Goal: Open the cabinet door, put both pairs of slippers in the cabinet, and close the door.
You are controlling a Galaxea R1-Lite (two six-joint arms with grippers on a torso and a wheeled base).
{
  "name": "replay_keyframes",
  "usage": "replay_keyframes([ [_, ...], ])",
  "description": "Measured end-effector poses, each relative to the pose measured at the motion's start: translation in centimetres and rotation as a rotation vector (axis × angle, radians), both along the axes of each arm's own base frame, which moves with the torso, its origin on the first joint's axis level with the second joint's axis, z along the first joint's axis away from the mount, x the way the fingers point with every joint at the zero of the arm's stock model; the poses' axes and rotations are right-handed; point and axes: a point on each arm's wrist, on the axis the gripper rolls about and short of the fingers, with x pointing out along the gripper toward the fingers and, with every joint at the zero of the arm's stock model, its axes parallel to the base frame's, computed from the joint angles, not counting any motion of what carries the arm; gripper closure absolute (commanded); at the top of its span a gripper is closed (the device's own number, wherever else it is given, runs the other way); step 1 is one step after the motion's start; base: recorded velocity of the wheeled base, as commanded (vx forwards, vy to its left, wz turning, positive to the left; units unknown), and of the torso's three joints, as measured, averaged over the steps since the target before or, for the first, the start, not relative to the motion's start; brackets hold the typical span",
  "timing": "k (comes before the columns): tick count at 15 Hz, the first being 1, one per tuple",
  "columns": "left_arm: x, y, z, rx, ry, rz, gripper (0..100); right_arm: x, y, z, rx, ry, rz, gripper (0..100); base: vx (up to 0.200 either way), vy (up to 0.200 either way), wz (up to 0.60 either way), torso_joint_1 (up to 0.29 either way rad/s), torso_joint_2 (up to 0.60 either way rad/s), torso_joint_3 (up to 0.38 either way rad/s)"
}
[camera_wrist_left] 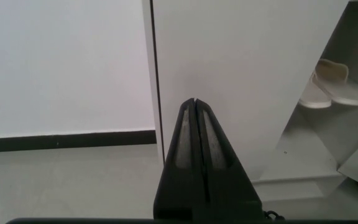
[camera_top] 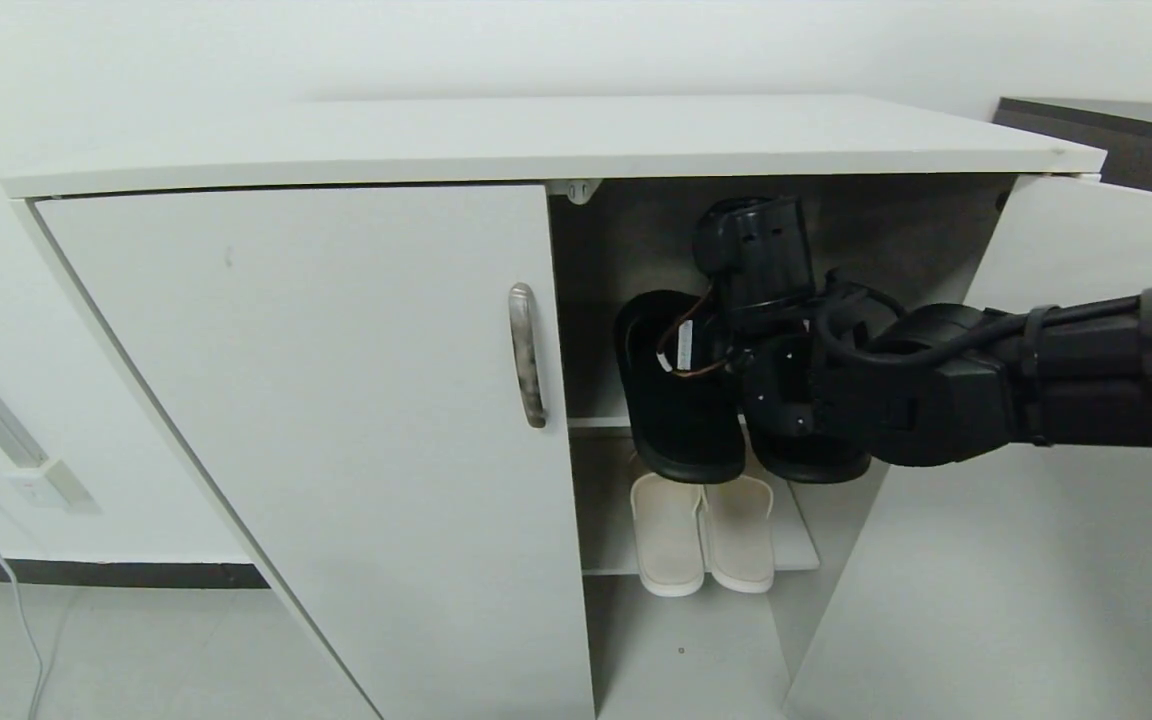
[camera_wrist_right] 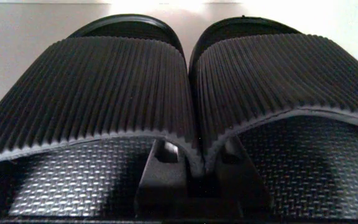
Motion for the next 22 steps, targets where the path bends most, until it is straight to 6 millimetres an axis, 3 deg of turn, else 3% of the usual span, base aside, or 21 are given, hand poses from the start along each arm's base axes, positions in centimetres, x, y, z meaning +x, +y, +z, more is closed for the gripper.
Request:
replay_keyframes([
  [6, 0.0, 0.0, 0.0, 0.004, 0.0, 0.0, 100, 3.0, 0.6, -0.6, 0.008, -0.01, -0.02, 100, 0.0, 0.0, 0.0, 0.0, 0.0, 0.0],
  [14, 0.0, 0.0, 0.0, 0.007, 0.002, 0.001, 100, 4.5, 0.9, -1.9, -0.011, 0.001, -0.036, 100, 0.0, 0.0, 0.0, 0.0, 0.0, 0.0],
  [15, 0.0, 0.0, 0.0, 0.007, 0.002, 0.002, 100, 4.6, 0.9, -2.0, -0.012, 0.003, -0.037, 0, 0.0, 0.0, 0.0, 0.0, 0.0, 0.0],
  [19, 0.0, 0.0, 0.0, 0.007, 0.002, 0.001, 100, 4.5, 0.9, -2.6, -0.025, 0.018, -0.034, 0, 0.0, 0.0, 0.0, 0.0, 0.0, 0.0],
  [22, 0.0, 0.0, 0.0, 0.006, 0.001, 0.002, 100, 3.2, 0.9, -2.6, -0.04, 0.035, -0.018, 0, 0.0, 0.0, 0.0, 0.0, 0.0, 0.0],
])
